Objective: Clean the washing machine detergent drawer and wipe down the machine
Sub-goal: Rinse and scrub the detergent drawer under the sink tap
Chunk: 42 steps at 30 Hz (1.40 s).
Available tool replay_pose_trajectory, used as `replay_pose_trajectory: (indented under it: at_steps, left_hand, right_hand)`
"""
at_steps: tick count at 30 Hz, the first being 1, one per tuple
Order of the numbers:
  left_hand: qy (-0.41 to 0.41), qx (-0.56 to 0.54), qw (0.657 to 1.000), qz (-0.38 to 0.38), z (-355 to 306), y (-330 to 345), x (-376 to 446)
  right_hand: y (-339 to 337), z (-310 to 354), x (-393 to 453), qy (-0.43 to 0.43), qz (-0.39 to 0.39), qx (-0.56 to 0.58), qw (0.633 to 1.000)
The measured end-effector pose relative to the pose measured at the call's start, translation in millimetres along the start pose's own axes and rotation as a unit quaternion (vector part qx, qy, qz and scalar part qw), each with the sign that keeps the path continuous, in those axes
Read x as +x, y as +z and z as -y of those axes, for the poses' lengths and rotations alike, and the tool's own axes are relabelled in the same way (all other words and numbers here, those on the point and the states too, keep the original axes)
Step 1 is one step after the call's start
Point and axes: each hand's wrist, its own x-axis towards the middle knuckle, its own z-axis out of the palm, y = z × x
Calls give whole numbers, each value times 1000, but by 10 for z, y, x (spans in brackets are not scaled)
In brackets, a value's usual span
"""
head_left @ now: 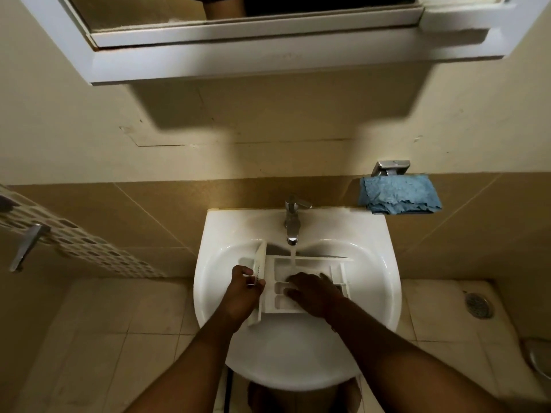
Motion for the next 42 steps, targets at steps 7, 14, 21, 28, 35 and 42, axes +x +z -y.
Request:
replay_pose_trajectory:
  at_steps: [7,14,21,28,35,42]
  left_hand:
    - [-14,-28,1000,3,0,12,-6]
    - [-49,-52,997,5,-74,53,-7]
    - [-78,-7,996,-33,-260,139,176]
    - [-78,-6,995,-59,-261,199,224]
    - [-83,-33,994,-59,-221,160,217]
    - [-61,-31,996,-52,-192,165,211]
  right_hand:
    - [47,2,-17,53,2,-6,999]
    - [98,-195,-55,33,-103,114,988]
    - [-397,247,222,184,-121,789,573]
    - [-273,684,376,112,-97,749,645]
    - [110,-237,49,0,-35,-67,997]
    - [67,94,149,-8,19,-47,999]
